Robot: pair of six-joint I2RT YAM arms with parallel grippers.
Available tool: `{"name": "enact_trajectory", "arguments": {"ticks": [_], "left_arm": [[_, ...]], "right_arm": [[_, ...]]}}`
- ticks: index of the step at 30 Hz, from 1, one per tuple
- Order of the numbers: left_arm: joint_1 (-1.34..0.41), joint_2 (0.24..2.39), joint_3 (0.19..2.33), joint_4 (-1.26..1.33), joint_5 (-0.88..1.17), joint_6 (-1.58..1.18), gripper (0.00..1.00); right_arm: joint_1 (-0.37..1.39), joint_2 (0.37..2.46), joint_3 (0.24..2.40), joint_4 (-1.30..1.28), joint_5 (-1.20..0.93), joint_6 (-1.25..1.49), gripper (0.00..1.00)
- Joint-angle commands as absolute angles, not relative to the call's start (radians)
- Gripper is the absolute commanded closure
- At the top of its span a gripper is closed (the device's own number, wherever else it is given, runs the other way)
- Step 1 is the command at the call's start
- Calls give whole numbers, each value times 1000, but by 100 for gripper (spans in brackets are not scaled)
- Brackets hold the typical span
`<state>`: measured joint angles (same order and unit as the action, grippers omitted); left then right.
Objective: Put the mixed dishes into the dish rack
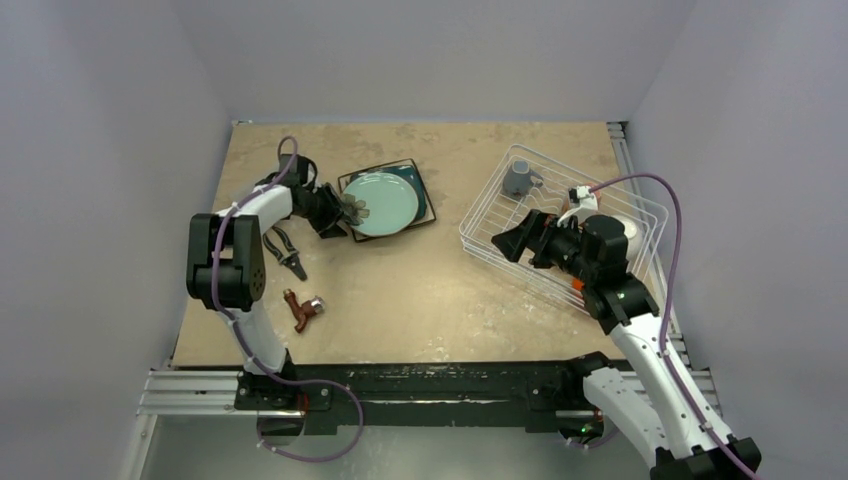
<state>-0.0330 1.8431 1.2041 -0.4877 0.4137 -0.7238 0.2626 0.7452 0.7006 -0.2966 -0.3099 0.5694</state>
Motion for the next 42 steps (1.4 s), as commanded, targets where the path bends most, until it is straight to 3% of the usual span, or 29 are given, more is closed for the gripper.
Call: {"name": "enact_trajectory", "arguments": {"ticks": [1,12,25,29,35,42], "left_arm": [[-22,1864,1224,-433,458,-736,56],[-8,1868,1213,-320,484,-714,70],[0,1914,1172,-197,563,-739,73],[0,1908,1153,-177,563,-739,89],[0,1826,1124,-144,569,-764,100],[23,1651,1096,-110,586,-770,100]], "right_arm": [[263,725,695,-251,-333,583,2],[264,710,669,-244,-331,595,2],[264,723,644,-208,-347,622,2],[263,720,643,-210,-348,626,2],[263,703,641,-228,-340,625,2],[264,694,650,-257,-322,614,2]]}}
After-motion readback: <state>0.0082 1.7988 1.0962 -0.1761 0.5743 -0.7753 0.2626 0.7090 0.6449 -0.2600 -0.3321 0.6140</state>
